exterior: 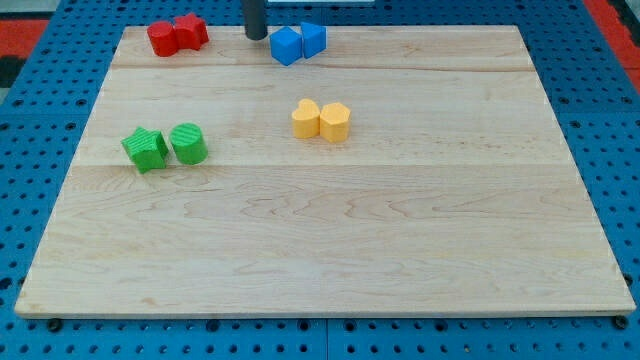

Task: Move blue cube closer to the blue triangle

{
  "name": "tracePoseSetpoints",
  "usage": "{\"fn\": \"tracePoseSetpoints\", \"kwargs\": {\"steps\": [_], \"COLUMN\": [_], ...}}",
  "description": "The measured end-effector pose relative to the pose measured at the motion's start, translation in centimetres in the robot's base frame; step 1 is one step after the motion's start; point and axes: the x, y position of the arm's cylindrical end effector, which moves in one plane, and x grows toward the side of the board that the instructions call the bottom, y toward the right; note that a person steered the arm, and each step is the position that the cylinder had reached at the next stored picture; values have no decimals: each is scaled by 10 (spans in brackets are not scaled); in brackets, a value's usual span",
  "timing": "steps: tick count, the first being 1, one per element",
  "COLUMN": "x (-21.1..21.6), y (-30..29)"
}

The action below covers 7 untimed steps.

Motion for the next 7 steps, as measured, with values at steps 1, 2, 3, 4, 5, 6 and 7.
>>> {"fn": "tracePoseSetpoints", "kwargs": {"steps": [1, 2, 3, 4, 5, 6, 7], "x": [7, 14, 21, 26, 26, 26, 23], "y": [0, -2, -2, -2, 20, 43, 46]}}
